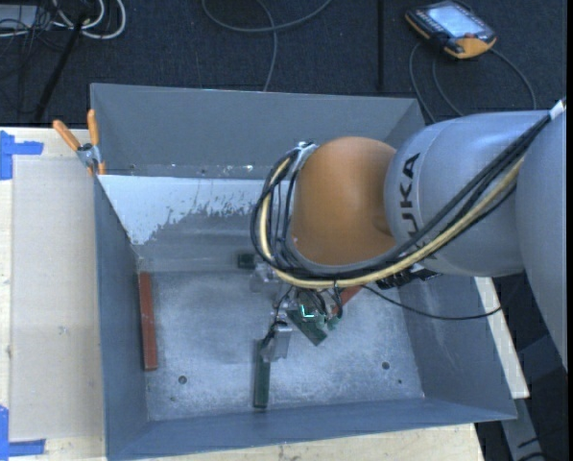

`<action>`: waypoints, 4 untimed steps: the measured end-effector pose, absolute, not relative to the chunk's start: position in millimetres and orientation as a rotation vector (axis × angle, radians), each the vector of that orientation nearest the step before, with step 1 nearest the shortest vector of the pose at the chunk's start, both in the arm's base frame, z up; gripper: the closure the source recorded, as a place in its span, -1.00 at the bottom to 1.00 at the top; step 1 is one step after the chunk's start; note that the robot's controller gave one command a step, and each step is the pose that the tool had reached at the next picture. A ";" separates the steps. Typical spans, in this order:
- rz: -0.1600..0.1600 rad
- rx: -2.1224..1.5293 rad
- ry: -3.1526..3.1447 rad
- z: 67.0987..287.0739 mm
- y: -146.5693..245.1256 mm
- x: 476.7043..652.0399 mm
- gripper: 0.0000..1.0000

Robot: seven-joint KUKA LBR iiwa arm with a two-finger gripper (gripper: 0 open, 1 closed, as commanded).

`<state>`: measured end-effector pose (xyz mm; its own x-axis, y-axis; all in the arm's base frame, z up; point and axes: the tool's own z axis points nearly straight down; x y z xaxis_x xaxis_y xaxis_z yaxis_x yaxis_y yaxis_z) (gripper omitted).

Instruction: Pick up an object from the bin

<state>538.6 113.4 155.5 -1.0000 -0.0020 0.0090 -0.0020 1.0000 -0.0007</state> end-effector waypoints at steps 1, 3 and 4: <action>0.000 -0.001 -3.140 159.7 113.0 540.4 -1.00; 0.003 0.016 -3.139 78.5 73.9 503.4 -1.00; 0.000 0.385 -3.115 69.4 143.1 488.9 1.00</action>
Offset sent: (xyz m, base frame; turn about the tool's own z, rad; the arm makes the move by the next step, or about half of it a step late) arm -0.0379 -0.0593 -0.0668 0.0906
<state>488.9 143.1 69.4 -0.9699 -0.2434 0.0026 -0.2434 0.9699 0.0005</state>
